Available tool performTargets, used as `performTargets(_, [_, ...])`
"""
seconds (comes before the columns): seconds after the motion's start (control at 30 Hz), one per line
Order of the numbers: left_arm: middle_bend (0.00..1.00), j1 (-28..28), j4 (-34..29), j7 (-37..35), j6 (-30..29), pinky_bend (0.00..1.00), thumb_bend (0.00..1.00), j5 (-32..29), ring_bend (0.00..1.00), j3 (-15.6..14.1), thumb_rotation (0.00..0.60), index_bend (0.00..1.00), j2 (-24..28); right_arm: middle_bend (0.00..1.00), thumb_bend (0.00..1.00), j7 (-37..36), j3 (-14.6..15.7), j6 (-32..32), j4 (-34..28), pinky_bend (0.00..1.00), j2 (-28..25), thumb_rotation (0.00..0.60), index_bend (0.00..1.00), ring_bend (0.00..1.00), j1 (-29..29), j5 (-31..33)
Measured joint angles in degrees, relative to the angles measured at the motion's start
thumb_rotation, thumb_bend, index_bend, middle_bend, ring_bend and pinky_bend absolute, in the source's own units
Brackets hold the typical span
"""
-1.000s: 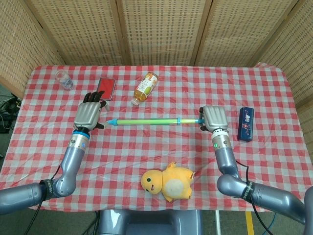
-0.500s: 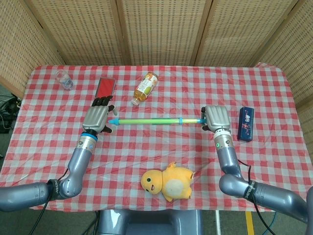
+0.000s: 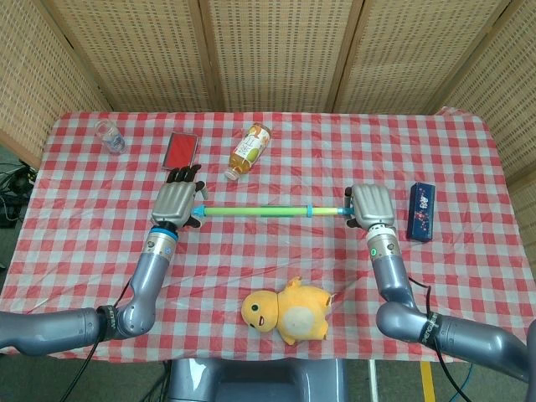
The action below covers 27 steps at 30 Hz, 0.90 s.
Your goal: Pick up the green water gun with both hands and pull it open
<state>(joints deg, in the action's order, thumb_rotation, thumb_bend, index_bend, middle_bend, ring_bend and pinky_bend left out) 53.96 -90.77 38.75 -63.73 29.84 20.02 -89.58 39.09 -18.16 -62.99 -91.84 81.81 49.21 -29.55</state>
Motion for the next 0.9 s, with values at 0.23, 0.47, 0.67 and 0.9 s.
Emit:
performTargets(0.23, [0.0,0.5,0.3,0.2,-0.7,0.0,0.23,-1.0,0.0,-0.4,0.6,0.46,-0.4,1.0,0.59,-0.4,0.7,-0.1,-0.6,0.71,-0.5,0.6,0.77,1.0,0.0,0.2])
performTargets(0.47, [0.0,0.6,-1.0,-0.4,-0.1,0.0,0.23,-2.2,0.0,-0.3,0.6,0.46,0.1,1.0,0.59,-0.7,1.0,-0.6,-1.0,0.71,-0.8,0.6,0.77,1.0,0.2,0.4])
performTargets(0.67, [0.0,1.1,-1.1,-0.5,-0.1,0.0,0.23,-3.0,0.0,-0.4,0.6,0.46,0.1,1.0,0.59,-0.8,1.3,-1.0,-1.5,0.71,-1.0,0.6,0.77,1.0,0.3,0.4])
performTargets(0.9, [0.0,1.7,-0.3,-0.1,-0.4,0.0,0.23,-4.2,0.0,-0.8,0.6,0.48,-0.7,1.0,0.59,-0.8,1.6,-1.3,-2.1,0.71,-1.2,0.6,0.77,1.0,0.3,0.5])
